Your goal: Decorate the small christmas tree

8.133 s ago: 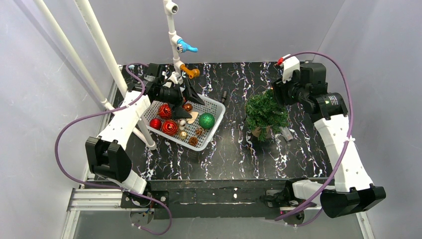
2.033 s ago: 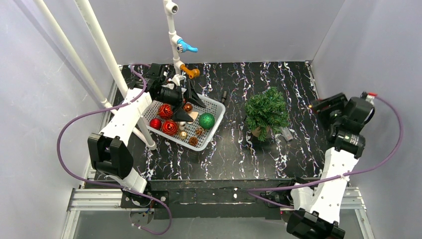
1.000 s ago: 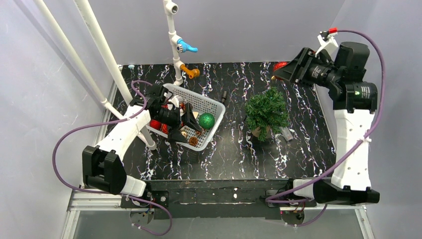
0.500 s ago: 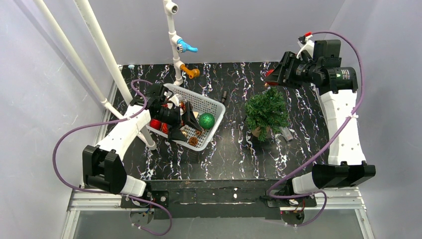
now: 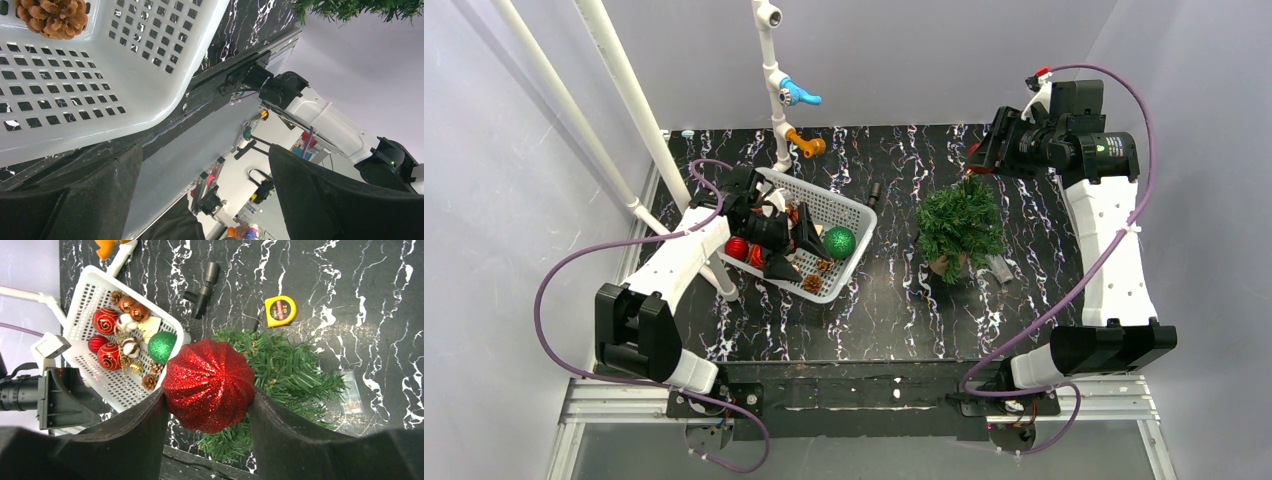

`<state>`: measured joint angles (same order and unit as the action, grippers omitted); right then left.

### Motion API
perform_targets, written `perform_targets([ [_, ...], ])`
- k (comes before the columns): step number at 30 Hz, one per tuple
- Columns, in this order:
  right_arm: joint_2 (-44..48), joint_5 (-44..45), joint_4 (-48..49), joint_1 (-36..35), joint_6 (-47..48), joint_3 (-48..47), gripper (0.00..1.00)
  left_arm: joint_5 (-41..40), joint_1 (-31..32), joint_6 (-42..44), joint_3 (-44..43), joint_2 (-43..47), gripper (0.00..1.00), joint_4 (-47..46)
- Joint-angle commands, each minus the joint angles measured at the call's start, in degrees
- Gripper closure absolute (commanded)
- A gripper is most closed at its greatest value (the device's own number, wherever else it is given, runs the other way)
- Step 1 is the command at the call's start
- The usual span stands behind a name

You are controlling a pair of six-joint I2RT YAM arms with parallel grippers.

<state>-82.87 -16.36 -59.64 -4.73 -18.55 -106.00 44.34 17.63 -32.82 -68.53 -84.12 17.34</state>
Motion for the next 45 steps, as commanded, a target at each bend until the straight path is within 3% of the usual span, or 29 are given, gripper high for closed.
perform_targets([
  [1, 0.58, 2.27, 1.92, -0.10, 1.20, 0.24, 0.73, 2.42, 0.27, 0.28, -1.54, -0.49, 0.02, 4.04],
  [17, -1.90, 2.25, 3.63, -0.10, 1.03, -1.97, 0.73, 2.60, 0.30, -0.01, -2.31, -1.75, 0.02, 4.11],
  [28, -1.17, -8.23, 3.38, -0.10, 0.90, -4.49, 0.75, 2.39, 0.32, 0.02, -1.94, -1.37, 0.02, 4.36],
  [45, -0.79, -3.29, 2.77, -0.10, 2.12, -4.56, 0.75, 2.20, 0.31, -0.38, -1.96, -1.21, 0.02, 4.89],
])
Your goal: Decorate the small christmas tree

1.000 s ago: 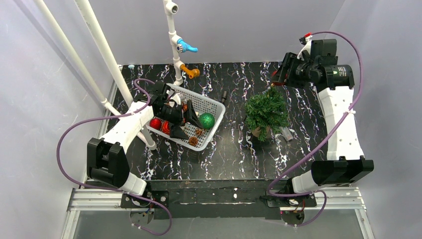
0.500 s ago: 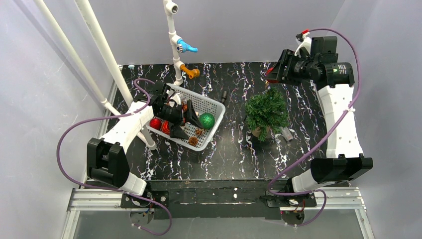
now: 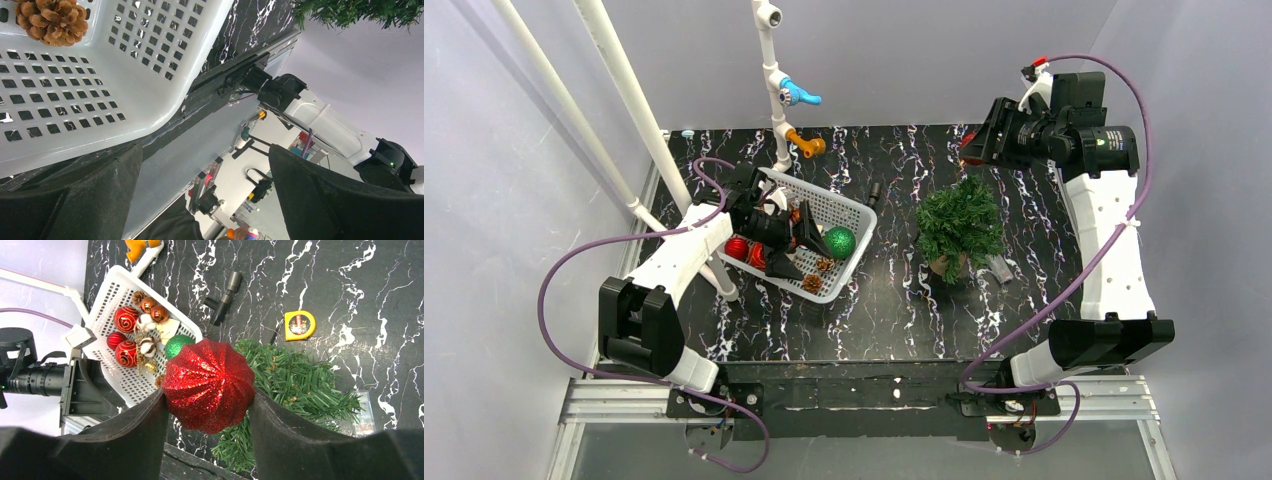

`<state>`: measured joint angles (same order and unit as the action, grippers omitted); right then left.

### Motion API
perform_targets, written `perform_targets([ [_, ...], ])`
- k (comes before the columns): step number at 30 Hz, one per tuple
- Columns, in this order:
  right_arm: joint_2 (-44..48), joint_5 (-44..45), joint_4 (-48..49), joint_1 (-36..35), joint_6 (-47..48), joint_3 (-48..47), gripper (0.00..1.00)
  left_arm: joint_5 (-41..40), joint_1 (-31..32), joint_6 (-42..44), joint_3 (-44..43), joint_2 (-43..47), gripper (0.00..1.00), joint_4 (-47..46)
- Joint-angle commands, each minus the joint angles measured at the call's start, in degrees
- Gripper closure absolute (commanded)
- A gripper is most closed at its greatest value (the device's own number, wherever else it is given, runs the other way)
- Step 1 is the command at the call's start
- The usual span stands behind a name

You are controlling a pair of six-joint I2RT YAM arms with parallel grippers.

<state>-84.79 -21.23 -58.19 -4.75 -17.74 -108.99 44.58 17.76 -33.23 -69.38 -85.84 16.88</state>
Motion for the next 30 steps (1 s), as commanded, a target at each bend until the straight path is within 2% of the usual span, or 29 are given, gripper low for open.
perform_targets([
  [1, 1.08, 2.16, 1.50, -0.08, 1.30, -1.36, 0.75, 1.92, 0.18, 0.01, -1.10, 0.52, 0.02, 5.35],
  [21, 1.36, 2.19, 1.49, -0.06, -1.10, -6.11, 0.74, 1.88, 0.21, -0.10, -1.38, 0.81, 0.02, 5.44],
  [30, 1.74, 2.03, 2.63, -0.08, -1.44, -3.34, 0.74, 2.09, 0.28, -0.27, -1.11, 1.11, 0.02, 5.62],
])
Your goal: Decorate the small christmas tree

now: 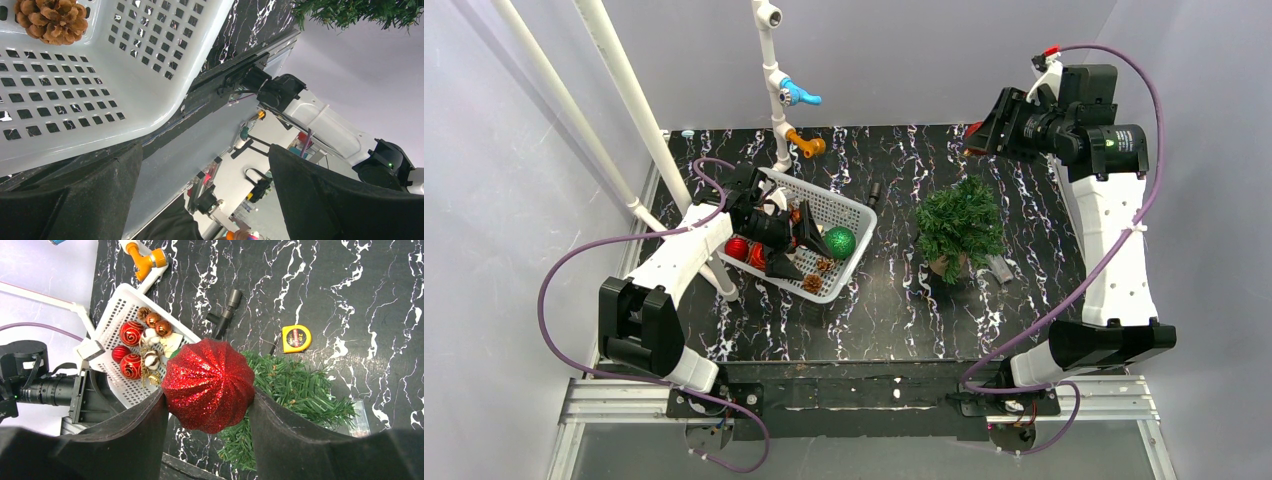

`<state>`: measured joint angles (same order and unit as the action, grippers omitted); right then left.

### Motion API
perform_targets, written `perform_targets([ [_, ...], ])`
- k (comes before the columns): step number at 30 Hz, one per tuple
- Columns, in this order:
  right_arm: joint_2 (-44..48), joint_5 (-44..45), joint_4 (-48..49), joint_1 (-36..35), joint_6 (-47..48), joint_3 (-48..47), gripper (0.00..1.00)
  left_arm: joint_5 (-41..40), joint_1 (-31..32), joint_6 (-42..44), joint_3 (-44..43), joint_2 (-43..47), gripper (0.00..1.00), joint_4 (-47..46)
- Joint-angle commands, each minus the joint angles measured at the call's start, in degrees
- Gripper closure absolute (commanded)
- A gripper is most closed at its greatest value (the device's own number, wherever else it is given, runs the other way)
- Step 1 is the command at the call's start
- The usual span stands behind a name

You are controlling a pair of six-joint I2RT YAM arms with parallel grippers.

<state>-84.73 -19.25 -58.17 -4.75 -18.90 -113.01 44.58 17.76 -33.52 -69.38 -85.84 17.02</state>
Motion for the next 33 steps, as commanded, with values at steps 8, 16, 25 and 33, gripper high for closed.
perform_targets([
  [8, -0.19, 1.82, 3.51, 0.00, -0.27, 0.43, 0.74, 2.20, 0.29, 0.04, -1.38, 0.99, 0.02, 5.59],
  [16, -0.51, 2.37, 4.52, 0.01, -0.58, 2.06, 0.74, 2.49, 0.30, 0.25, -1.79, 0.35, 0.02, 5.62],
  [25, -0.24, 3.64, 5.83, 0.01, -3.75, 5.51, 0.73, 2.77, 0.40, 0.38, -1.55, -0.53, 0.02, 5.55],
  [33, 3.37, 6.30, 6.88, 0.01, -4.19, 11.90, 0.73, 2.88, 0.41, 0.78, -1.37, -0.14, 0.02, 5.57],
])
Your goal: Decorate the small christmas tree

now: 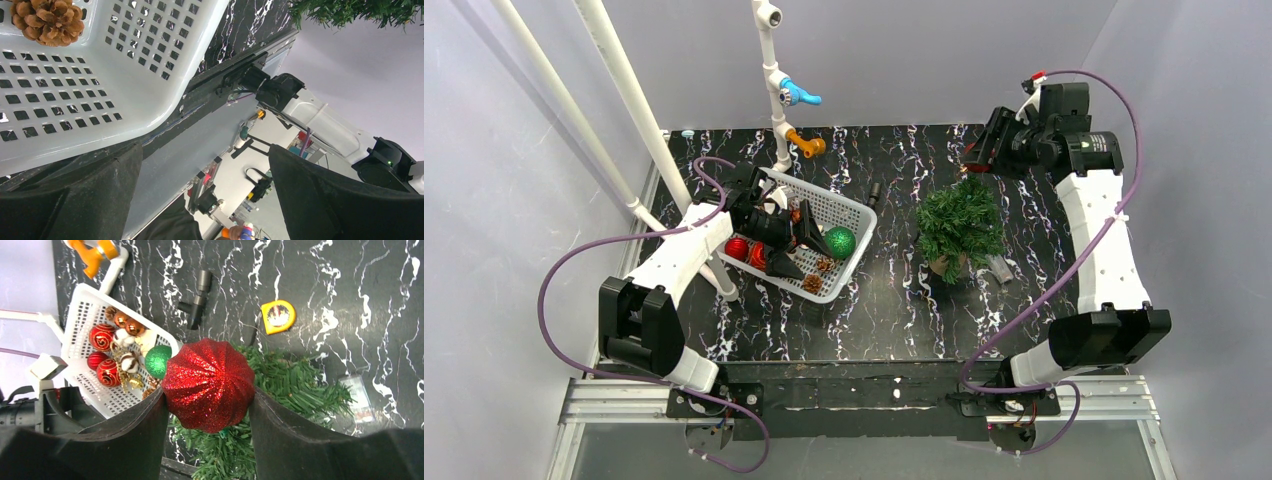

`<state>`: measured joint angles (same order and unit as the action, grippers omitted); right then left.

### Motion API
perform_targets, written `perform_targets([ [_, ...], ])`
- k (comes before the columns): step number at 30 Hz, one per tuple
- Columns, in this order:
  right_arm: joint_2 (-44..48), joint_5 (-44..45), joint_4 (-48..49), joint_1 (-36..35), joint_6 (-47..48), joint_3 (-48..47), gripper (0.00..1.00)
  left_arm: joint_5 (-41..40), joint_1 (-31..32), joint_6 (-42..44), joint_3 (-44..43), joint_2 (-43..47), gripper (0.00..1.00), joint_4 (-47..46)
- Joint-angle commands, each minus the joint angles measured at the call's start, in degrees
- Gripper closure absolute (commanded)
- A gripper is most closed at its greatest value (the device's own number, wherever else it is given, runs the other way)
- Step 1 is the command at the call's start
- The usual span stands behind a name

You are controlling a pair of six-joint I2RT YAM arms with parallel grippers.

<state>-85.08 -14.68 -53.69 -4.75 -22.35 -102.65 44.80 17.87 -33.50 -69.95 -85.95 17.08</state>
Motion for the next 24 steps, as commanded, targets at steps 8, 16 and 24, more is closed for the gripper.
perform_targets([
  [8, 5.86, 2.11, 1.47, 0.01, -1.39, 0.40, 0.73, 2.66, 0.28, 0.58, -0.37, -0.04, 0.02, 5.52],
  [16, 6.19, 1.91, 0.74, 0.01, -1.37, 0.17, 0.73, 2.58, 0.26, 0.54, -0.40, 0.06, 0.02, 5.51],
  [24, 6.86, 1.85, 0.75, 0.01, -1.79, 0.44, 0.73, 2.62, 0.29, 0.58, -0.52, -0.13, 0.02, 5.51],
])
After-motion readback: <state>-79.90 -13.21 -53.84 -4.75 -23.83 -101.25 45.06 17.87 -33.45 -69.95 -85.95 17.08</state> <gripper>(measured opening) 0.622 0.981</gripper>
